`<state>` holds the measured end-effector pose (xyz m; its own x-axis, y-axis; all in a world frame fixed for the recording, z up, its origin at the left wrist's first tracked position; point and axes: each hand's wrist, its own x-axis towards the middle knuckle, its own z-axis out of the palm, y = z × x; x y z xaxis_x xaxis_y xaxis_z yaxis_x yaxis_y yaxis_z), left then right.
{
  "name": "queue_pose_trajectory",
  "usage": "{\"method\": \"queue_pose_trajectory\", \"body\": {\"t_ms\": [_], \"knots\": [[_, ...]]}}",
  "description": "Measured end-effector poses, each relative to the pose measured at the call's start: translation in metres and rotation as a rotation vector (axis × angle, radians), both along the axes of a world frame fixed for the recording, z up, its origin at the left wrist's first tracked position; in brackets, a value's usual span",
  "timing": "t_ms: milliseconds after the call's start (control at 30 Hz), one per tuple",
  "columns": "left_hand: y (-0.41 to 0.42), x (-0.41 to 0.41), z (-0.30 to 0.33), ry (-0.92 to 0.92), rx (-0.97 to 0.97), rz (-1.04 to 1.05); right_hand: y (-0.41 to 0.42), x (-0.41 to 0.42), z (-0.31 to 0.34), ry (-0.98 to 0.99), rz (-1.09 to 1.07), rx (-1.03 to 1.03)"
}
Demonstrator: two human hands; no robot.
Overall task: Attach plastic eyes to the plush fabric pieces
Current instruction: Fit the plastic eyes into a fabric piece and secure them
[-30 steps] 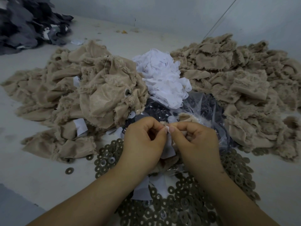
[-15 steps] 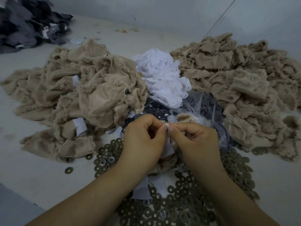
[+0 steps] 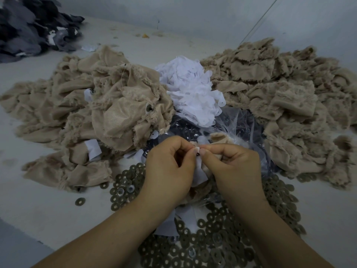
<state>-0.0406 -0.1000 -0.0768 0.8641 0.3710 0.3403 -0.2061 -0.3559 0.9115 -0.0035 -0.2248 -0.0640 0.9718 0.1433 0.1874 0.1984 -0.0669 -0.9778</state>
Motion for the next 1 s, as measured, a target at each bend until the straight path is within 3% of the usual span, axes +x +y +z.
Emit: {"method": "queue_pose_trajectory", "body": {"t_ms": [300, 433, 533, 633, 733, 1000], "knots": [[0.006, 0.002, -0.003, -0.046, 0.072, -0.025, -0.001, 0.005, -0.001, 0.157, 0.015, 0.052], [0.006, -0.003, 0.006, -0.112, 0.244, 0.024, -0.005, 0.009, 0.001, 0.17, 0.022, 0.03], [0.004, -0.011, 0.008, -0.206, 0.427, -0.151, -0.006, 0.011, 0.002, 0.192, 0.028, -0.017], [0.002, -0.017, 0.006, 0.003, 0.684, -0.469, -0.008, 0.013, 0.004, 0.193, 0.034, -0.025], [0.001, -0.019, 0.0, 0.182, 0.879, -0.604, -0.009, 0.013, 0.008, 0.178, 0.044, -0.045], [0.005, -0.018, -0.001, 0.29, 0.884, -0.622, -0.009, 0.012, 0.011, 0.184, 0.029, -0.074]]}}
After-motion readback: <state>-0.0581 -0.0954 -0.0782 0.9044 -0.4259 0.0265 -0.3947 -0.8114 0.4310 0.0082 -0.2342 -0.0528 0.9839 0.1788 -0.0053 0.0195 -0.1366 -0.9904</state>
